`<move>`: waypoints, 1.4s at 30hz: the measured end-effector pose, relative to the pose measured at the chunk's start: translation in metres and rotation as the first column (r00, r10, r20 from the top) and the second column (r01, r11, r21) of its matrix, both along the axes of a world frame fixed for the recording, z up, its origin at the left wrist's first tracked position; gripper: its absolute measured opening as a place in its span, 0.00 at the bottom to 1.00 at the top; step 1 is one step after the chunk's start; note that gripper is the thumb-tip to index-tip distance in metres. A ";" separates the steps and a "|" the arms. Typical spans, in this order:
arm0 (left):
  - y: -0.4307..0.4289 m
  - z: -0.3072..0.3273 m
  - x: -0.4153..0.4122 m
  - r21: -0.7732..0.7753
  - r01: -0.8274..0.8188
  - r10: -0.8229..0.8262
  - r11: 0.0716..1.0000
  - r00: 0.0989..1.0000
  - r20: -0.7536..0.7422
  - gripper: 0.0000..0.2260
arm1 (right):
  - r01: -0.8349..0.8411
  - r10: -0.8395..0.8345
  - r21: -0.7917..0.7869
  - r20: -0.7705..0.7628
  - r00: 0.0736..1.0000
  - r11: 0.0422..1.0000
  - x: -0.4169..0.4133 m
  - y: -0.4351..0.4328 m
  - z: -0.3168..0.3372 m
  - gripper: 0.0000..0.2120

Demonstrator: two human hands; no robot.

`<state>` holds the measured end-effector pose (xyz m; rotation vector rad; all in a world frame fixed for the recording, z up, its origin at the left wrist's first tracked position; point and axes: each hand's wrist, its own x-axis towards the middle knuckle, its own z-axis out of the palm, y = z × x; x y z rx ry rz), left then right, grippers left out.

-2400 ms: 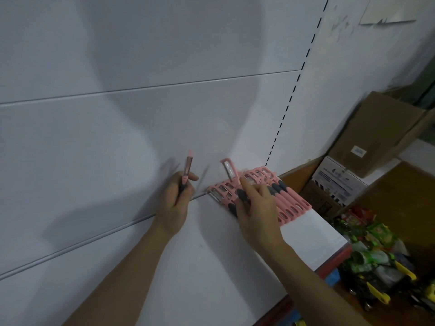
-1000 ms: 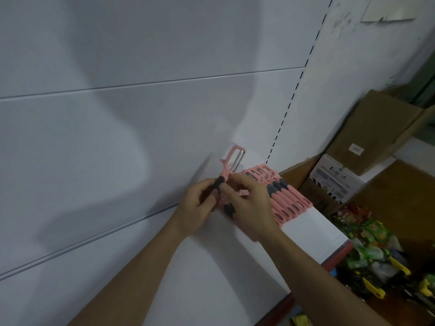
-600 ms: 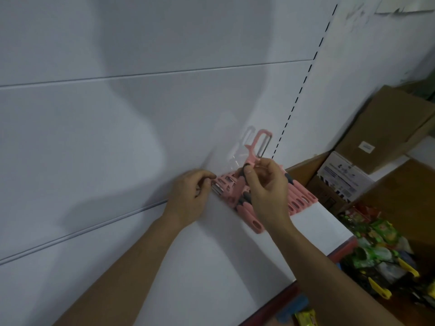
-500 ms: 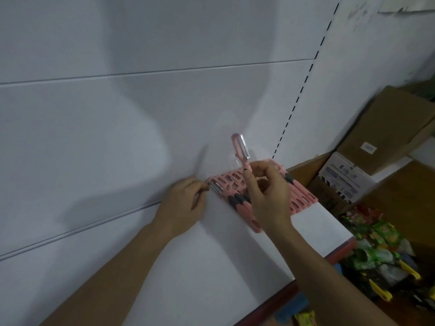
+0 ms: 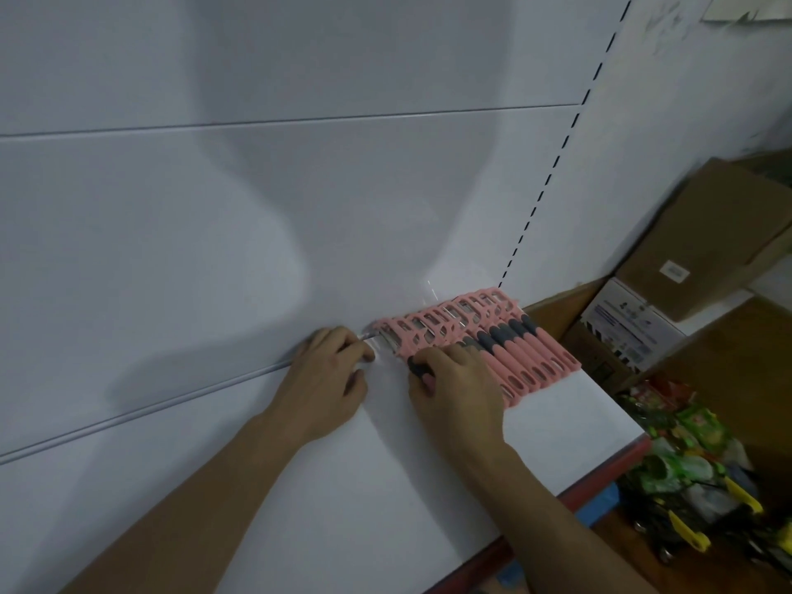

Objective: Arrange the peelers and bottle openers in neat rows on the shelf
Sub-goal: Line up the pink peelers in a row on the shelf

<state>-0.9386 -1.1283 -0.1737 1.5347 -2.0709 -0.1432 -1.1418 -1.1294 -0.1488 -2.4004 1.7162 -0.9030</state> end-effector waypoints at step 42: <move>0.003 -0.006 -0.008 0.043 -0.105 0.103 0.994 0.993 0.056 0.13 | -0.002 0.001 0.016 0.056 0.998 1.000 0.000 -0.008 -0.024 0.04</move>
